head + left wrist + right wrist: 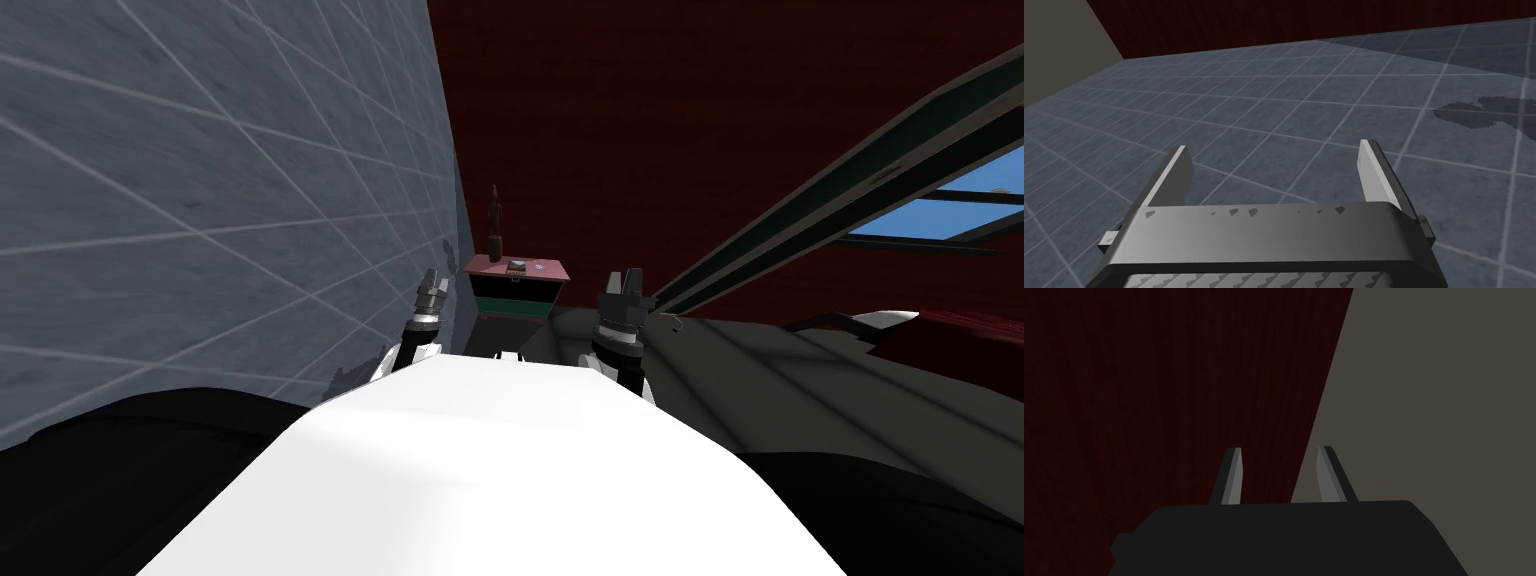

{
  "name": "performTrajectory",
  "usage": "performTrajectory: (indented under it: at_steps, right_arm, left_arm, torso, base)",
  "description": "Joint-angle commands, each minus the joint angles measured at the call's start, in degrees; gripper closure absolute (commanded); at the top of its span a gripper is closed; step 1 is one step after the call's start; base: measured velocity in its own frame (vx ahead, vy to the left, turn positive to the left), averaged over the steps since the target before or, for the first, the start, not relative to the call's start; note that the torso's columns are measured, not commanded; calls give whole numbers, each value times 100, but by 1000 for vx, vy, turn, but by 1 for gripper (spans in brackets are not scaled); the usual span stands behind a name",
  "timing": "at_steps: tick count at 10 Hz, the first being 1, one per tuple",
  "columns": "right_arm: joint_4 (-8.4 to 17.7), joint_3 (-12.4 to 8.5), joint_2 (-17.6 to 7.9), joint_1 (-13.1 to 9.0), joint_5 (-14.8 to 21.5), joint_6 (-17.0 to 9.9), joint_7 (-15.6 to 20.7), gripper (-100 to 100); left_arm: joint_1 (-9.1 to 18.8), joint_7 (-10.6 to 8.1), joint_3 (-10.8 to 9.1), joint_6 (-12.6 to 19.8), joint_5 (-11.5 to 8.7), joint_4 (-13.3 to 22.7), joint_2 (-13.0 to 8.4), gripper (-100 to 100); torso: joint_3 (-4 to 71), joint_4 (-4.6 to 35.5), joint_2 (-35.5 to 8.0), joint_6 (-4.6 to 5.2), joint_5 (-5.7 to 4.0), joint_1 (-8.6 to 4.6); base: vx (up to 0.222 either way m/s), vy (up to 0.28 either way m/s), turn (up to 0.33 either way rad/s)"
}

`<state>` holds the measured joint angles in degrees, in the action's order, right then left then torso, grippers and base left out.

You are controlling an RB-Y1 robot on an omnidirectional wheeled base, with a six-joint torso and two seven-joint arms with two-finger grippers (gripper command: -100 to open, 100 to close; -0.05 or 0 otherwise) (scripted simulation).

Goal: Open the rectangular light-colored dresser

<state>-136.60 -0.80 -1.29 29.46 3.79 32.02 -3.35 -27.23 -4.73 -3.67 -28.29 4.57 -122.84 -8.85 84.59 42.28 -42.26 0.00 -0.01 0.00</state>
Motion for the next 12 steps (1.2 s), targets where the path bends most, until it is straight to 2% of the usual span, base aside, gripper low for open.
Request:
performTrajectory:
  at_steps: [1,2,4,5,7,10,11,12]
  right_arm:
    - [0,0,0,0,0,0,0,0]
    - [0,0,0,-1,0,0,0,0]
    - [0,0,0,-1,0,0,0,0]
    - [0,0,0,0,0,0,0,0]
    - [0,0,0,0,0,0,0,0]
    - [0,0,0,-1,0,0,0,0]
    - [0,0,0,-1,0,0,0,0]
    - [0,0,0,-1,0,0,0,0]
  left_arm:
    - [20,97,5,-247,-33,395,-50,-100]
    - [20,97,5,-247,-33,395,-50,-100]
    - [60,203,-4,-562,-84,790,-80,-100]
    - [60,203,-4,-562,-84,870,-80,-100]
    - [105,307,-13,-895,-132,1288,-80,-100]
    - [130,356,-16,-1068,-154,1640,-76,-100]
    - [158,402,-19,-1244,-174,1874,-74,-100]
    - [158,402,-19,-1244,-174,1915,-74,-100]
  torso:
    - [-10,4,-17,-1,4,14]
    - [-11,6,-17,0,4,10]
    - [-3,1,-3,0,0,-3]
    - [9,-4,16,1,-3,-14]
    - [-3,2,-5,0,1,-1]
    - [-7,3,-10,0,4,11]
    - [-9,4,-14,-1,3,10]
    - [-2,1,-2,0,1,-2]
  base:
    - [88,-20,-40]
    - [72,-25,-19]
    - [117,-47,-45]
    - [107,-45,-22]
    - [121,-68,-47]
    - [96,-32,-23]
    - [106,-36,-33]
    - [88,-34,-16]
